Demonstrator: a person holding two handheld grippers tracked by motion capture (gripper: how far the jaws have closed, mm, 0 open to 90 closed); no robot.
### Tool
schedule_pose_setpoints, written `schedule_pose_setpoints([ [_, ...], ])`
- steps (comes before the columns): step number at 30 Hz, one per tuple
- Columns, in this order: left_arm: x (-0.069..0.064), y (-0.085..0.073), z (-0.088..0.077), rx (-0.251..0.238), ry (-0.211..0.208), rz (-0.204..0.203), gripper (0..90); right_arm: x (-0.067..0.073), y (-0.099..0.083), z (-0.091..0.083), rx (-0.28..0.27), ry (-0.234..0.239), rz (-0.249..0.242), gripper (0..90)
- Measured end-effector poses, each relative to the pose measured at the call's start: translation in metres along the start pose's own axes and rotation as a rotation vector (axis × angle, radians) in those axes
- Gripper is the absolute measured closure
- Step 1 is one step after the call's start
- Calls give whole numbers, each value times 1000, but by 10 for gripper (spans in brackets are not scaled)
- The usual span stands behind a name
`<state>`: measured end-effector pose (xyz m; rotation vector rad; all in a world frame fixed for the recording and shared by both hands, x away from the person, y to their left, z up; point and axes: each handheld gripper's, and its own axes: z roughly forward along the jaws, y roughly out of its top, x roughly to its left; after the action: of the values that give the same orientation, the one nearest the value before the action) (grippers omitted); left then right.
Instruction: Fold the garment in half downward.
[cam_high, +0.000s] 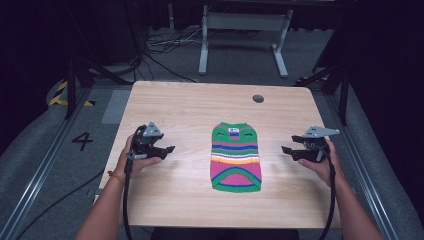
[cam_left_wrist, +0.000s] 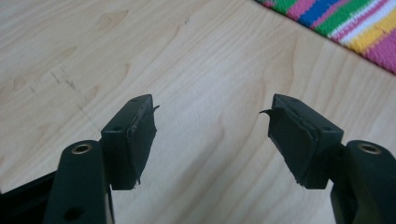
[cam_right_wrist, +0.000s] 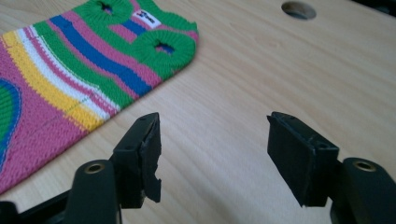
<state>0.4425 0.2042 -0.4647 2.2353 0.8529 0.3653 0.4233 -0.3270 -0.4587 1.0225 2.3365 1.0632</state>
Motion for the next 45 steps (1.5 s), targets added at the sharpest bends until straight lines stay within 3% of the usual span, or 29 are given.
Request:
schedule_pose_setpoints([
  [4, -1, 18, 14, -4, -11, 8, 329, 1, 12, 9, 11, 22, -12, 404],
  [11, -8, 51, 46, 12, -45, 35, 343, 1, 38, 41, 44, 57, -46, 445],
  [14, -12, 66, 60, 16, -60, 49, 350, 1, 45, 54, 59, 70, -41, 455],
  [18, -16, 80, 76, 15, -80, 37, 355, -1, 52, 68, 65, 93, -31, 495],
  [28, -24, 109, 116, 56, -86, 33, 398, -4, 67, 102, 94, 89, -12, 598],
  [35, -25, 119, 133, 72, -76, 8, 421, -3, 72, 119, 116, 90, -8, 621],
  [45, -24, 114, 157, 86, -72, -48, 450, 3, 75, 139, 131, 92, -6, 638],
])
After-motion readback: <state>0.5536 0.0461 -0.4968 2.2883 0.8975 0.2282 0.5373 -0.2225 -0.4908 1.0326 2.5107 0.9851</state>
